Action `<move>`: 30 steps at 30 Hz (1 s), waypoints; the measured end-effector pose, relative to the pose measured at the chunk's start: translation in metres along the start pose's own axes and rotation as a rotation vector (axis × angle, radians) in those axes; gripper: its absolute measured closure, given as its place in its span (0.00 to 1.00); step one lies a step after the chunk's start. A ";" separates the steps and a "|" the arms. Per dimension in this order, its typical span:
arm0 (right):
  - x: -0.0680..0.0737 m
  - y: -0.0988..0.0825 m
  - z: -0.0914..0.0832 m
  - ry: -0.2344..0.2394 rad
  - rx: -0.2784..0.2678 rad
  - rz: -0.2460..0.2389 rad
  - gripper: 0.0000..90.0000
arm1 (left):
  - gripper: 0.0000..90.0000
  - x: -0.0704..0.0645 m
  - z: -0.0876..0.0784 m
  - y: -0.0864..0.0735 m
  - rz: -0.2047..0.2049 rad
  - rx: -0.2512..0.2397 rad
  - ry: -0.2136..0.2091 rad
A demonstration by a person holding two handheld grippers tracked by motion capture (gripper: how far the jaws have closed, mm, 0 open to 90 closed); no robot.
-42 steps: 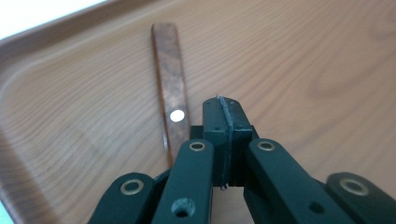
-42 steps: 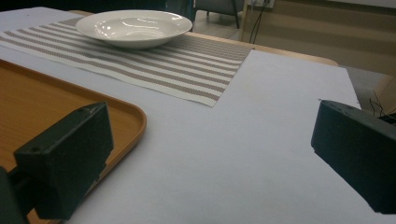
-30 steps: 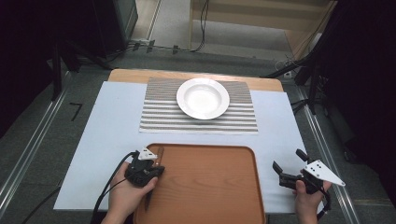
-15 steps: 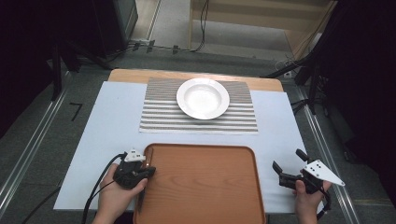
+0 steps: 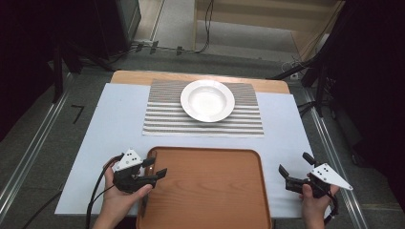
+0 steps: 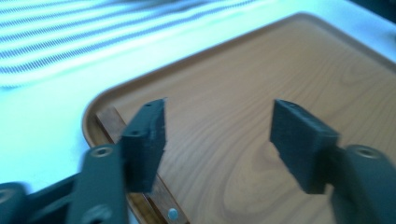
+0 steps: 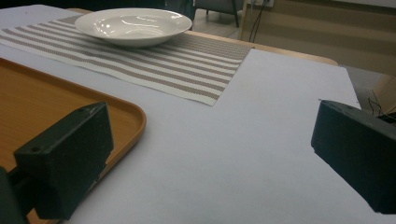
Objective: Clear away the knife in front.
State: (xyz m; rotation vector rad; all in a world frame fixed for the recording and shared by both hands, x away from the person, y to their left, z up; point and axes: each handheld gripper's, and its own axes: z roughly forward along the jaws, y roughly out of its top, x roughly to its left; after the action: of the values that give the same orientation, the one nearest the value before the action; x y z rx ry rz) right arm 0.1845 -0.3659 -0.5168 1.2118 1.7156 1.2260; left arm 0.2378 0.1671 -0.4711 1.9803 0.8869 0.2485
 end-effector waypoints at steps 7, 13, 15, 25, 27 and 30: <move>0.000 0.000 0.000 -0.001 0.002 -0.001 0.00 | 0.04 0.003 -0.011 0.000 0.030 -0.066 -0.020; 0.000 0.000 0.000 0.001 0.001 -0.005 0.00 | 0.00 0.009 -0.023 -0.001 0.033 -0.124 0.007; 0.000 0.000 0.000 0.001 0.002 -0.005 0.00 | 0.00 0.011 -0.024 -0.001 0.030 -0.127 0.008; 0.001 0.000 0.000 0.000 0.003 -0.004 0.00 | 0.00 0.028 -0.038 -0.007 0.009 -0.159 0.020; 0.001 0.000 0.000 -0.003 0.005 -0.005 0.00 | 0.00 0.032 -0.042 -0.008 0.004 -0.161 0.030; 0.001 0.000 0.000 -0.004 0.006 -0.005 0.00 | 0.00 0.037 -0.046 -0.010 0.001 -0.165 0.038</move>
State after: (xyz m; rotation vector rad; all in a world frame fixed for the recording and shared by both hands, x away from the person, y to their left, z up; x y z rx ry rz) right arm 0.1847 -0.3649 -0.5168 1.2115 1.7195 1.2152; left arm 0.2368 0.2257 -0.4604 1.8289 0.8618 0.3498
